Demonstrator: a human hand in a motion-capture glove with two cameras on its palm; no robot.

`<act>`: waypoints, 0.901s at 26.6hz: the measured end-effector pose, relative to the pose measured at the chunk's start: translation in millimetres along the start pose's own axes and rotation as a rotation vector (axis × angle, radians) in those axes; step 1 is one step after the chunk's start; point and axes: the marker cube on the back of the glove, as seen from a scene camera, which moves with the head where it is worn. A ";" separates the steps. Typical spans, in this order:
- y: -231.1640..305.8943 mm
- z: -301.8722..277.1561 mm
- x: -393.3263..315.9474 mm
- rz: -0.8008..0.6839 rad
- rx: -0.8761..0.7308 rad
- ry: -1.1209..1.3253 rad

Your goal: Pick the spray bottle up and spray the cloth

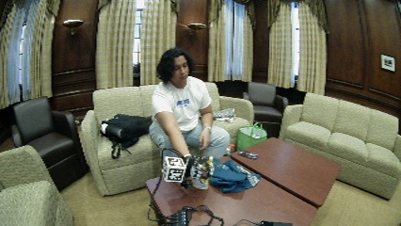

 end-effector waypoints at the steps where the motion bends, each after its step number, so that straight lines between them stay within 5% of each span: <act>1: 0.4 -3.2 -1.4 -0.008 0.008 0.002; 13: 34.9 -46.5 -64.6 -0.116 -0.063 0.055; 24: 67.5 -27.9 -167.1 -0.278 -0.303 0.598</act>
